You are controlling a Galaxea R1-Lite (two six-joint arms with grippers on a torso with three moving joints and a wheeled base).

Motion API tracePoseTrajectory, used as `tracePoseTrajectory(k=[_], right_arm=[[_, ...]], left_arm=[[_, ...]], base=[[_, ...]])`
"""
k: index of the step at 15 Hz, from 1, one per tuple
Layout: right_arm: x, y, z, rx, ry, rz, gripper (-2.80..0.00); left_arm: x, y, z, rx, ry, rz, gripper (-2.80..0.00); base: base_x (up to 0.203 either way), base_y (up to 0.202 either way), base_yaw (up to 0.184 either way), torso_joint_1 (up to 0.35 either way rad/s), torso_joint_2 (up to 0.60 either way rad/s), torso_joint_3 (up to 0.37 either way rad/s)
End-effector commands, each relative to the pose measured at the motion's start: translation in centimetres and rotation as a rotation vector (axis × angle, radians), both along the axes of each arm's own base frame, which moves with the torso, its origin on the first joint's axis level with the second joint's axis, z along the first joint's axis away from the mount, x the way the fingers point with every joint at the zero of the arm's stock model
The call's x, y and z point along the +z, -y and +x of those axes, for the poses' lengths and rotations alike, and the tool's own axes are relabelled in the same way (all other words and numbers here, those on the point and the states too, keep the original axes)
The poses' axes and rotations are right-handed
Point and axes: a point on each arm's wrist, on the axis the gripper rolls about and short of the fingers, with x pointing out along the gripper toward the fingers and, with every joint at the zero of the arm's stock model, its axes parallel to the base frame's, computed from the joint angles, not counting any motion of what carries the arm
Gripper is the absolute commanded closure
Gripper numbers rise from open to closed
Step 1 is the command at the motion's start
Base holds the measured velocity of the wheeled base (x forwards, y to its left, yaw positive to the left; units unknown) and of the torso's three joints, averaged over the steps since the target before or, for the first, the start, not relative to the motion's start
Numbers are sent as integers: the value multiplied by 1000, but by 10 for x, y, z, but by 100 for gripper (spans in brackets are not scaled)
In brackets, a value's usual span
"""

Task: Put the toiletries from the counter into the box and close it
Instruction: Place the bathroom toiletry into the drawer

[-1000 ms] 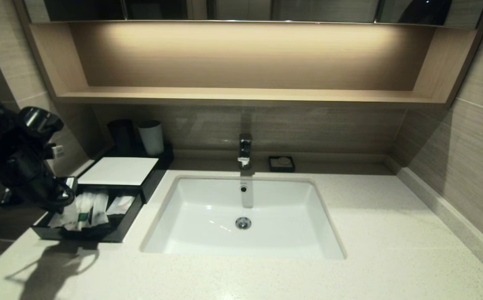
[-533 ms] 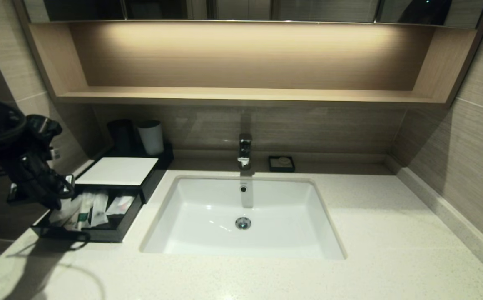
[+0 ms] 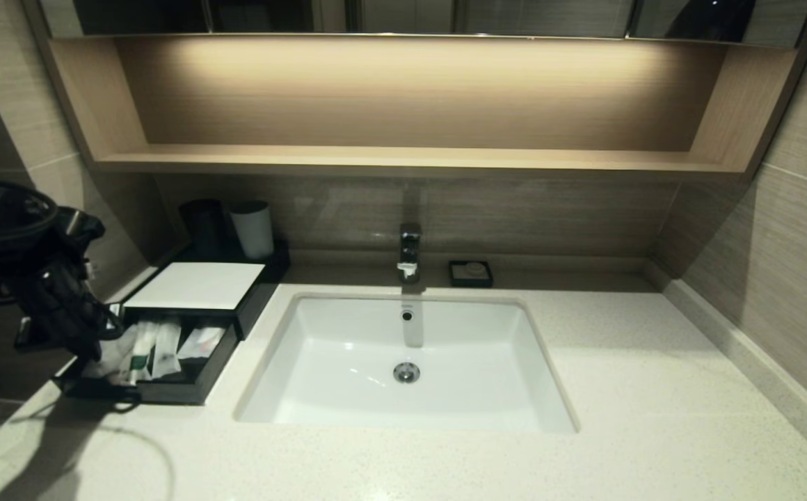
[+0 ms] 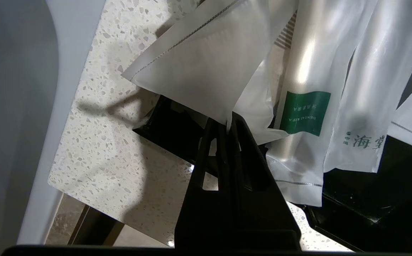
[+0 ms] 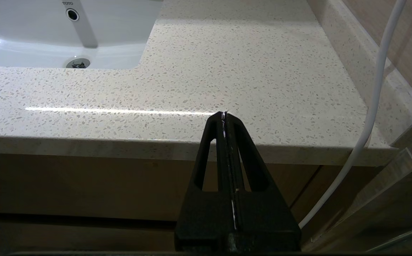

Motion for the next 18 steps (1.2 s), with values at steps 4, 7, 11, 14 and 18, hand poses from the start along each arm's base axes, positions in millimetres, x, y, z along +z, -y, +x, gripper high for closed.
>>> tracePoseTrajectory(k=[4, 7, 11, 14, 18], right_arm=[[0, 0, 0, -1, -1, 0, 0], [0, 0, 0, 1, -1, 0, 0], [0, 0, 0, 0, -1, 0, 0], [0, 0, 0, 1, -1, 0, 0], [0, 0, 0, 1, -1, 0, 0]], left_arm=[[-3, 16, 2, -41, -17, -10, 0], [-5, 26, 0, -69, -30, -19, -280], [10, 27, -2, -68, 16, -9, -280], [25, 29, -10, -68, 45, 0, -280], [58, 34, -33, -72, 108, 17, -280]], base=[[0, 0, 0, 0, 0, 0], [0, 0, 0, 0, 0, 0], [0, 0, 0, 0, 0, 0], [0, 0, 0, 0, 0, 0], [0, 0, 0, 0, 0, 0]])
